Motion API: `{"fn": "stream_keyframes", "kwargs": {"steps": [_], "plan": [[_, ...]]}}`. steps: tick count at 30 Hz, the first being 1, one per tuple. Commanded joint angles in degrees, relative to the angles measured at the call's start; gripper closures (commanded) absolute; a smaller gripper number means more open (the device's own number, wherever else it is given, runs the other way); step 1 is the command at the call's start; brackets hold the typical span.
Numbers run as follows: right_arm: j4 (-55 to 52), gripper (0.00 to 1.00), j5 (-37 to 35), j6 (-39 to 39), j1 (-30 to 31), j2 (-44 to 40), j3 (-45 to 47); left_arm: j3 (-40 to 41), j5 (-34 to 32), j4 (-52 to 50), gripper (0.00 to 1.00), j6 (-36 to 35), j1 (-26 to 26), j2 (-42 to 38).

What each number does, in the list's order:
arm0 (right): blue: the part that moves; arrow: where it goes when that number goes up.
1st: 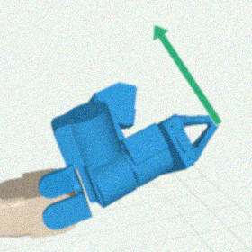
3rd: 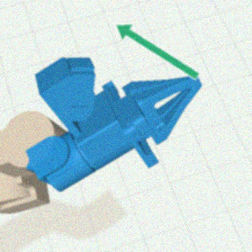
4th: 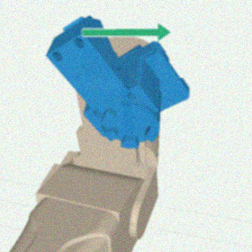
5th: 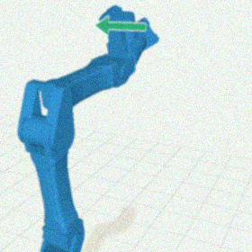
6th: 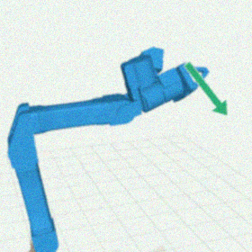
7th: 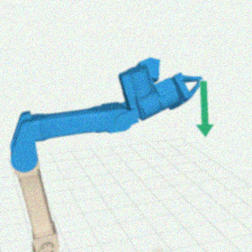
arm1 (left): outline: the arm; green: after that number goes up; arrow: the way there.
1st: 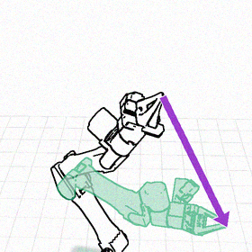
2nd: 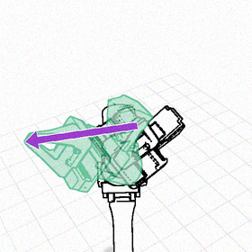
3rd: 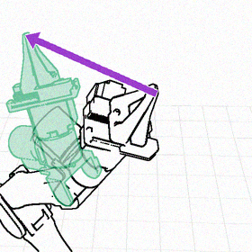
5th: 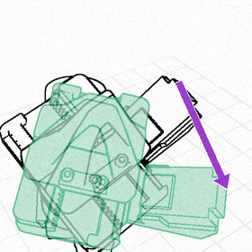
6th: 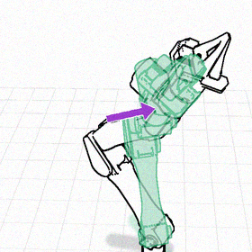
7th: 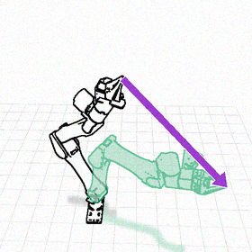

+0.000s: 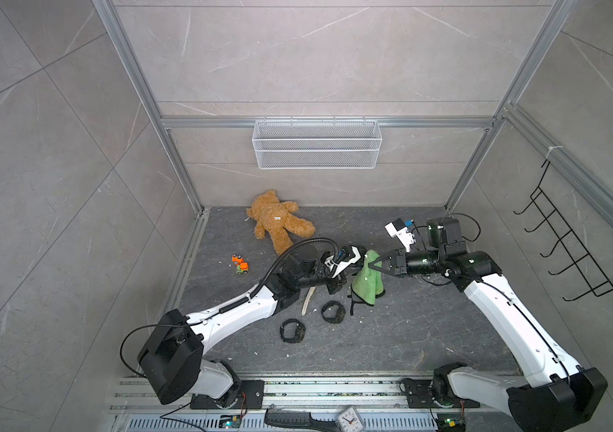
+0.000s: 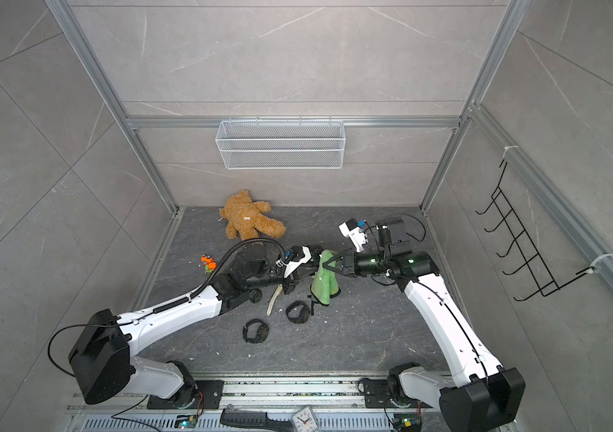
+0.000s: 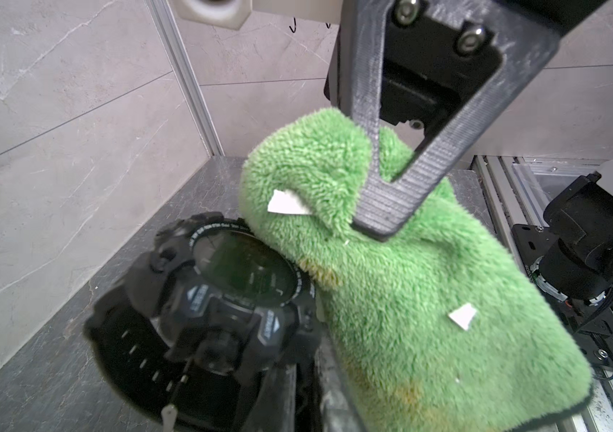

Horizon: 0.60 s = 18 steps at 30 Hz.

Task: Wipe the watch dial
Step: Wipe the dirt from the watch dial.

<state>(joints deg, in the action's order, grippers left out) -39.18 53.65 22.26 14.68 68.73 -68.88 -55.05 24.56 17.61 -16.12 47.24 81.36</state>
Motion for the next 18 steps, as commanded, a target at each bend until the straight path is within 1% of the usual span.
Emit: {"fn": "stream_keyframes", "kwargs": {"steps": [1, 5, 9, 14, 18], "plan": [[0.6, 1.00, 2.1, -0.4, -0.2, -1.2, 0.3, -1.0, 1.0, 2.6, 1.00, -0.2, -0.1, -1.7], [3.5, 1.00, 3.3, 2.5, -0.2, -1.0, -0.7, -1.2, 1.4, 2.3, 1.00, -0.1, -0.1, -1.0], [5.9, 1.00, 3.0, 4.8, -0.2, -0.2, -1.9, -2.1, 2.4, 2.0, 1.00, 0.2, 0.0, 0.3], [5.0, 1.00, 1.2, 5.3, -0.2, 2.5, -4.0, -3.9, 3.9, 1.4, 1.00, 0.3, 0.0, 2.6], [4.9, 1.00, 0.0, 5.6, -0.2, 3.8, -3.8, -5.4, 4.8, 1.0, 1.00, 0.5, 0.1, 4.2]]}}
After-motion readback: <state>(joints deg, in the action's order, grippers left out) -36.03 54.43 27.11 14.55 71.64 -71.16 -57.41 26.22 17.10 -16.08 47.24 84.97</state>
